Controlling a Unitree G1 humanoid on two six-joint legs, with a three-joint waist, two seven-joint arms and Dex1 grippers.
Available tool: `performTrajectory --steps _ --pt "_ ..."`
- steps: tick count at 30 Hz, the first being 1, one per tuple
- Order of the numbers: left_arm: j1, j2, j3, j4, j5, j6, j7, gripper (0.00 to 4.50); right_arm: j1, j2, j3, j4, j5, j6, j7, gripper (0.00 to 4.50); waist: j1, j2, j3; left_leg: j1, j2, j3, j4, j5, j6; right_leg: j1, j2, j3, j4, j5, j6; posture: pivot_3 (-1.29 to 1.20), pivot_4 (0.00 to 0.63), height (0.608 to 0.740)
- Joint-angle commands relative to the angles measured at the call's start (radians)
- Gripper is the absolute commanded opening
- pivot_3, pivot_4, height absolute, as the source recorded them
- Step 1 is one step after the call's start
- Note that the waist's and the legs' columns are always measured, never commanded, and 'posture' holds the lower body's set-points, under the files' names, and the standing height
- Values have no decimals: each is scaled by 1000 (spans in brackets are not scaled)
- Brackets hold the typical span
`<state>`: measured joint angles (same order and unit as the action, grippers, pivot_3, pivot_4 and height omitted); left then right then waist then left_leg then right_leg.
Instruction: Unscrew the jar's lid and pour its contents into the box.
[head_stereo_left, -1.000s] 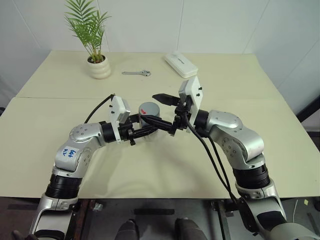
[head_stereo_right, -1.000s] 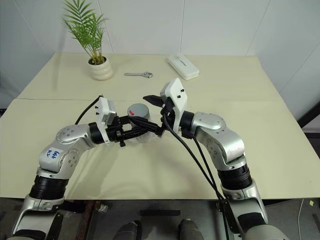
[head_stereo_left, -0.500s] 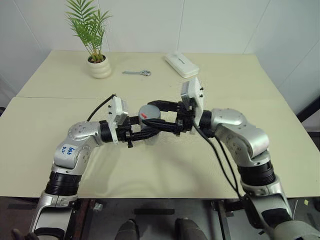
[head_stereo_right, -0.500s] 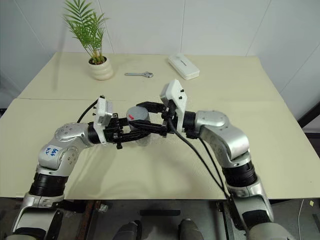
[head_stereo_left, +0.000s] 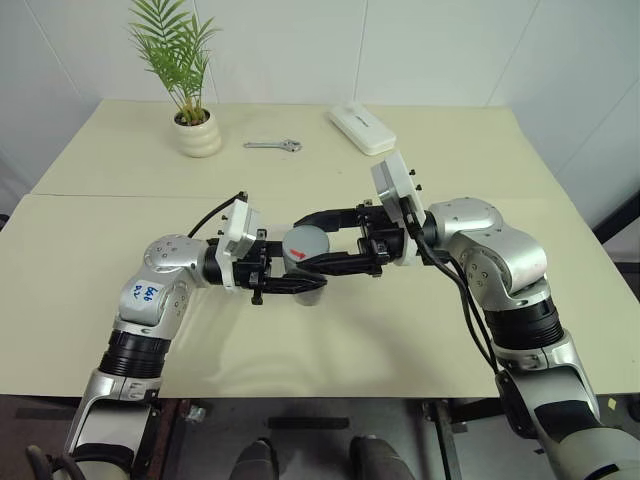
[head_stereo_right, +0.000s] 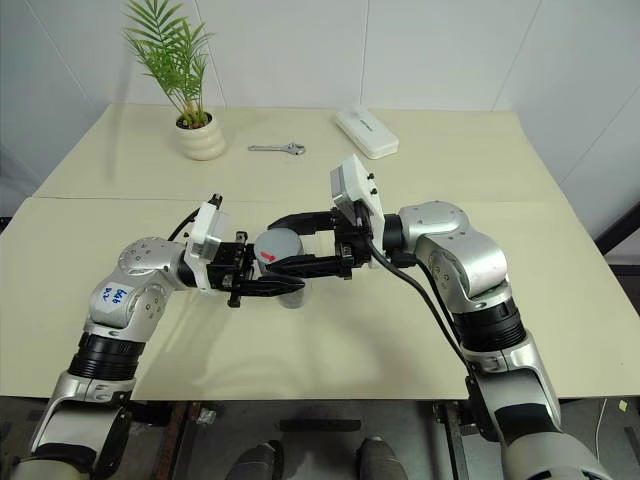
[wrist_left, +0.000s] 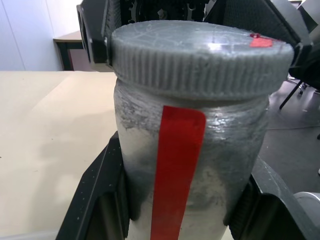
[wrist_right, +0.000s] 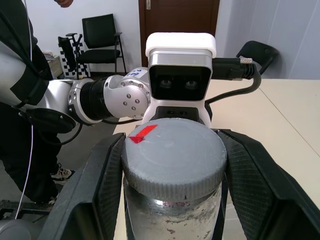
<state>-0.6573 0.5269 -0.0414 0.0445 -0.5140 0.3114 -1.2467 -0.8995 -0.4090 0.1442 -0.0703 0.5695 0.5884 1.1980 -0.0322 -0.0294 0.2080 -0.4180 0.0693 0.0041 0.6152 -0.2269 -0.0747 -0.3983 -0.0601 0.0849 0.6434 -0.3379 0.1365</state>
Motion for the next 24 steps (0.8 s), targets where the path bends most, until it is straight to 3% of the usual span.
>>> performTrajectory --steps 1,3,14,24 --pt "11 7 9 -45 3 -8 14 1917 -12 20 -35 -38 38 6 -30 3887 -1 0 0 0 0 0 0 0 0 0 0 0 0 0 0 0 150 740" --pt "14 11 15 -49 3 -5 18 1917 -11 19 -39 -38 34 0 -42 4478 1 0 0 0 0 0 0 0 0 0 0 0 1 0 0 0 150 740" --pt "40 35 43 -55 4 -1 67 1917 -2 1 -45 -52 -10 -35 -111 4478 1 0 0 0 0 0 1 0 0 0 0 0 1 0 0 0 150 740" --pt "23 19 16 -66 5 19 76 1917 23 80 49 -94 -61 -15 -224 4478 2 0 0 -1 0 0 1 0 0 -1 0 0 1 0 0 0 150 740"
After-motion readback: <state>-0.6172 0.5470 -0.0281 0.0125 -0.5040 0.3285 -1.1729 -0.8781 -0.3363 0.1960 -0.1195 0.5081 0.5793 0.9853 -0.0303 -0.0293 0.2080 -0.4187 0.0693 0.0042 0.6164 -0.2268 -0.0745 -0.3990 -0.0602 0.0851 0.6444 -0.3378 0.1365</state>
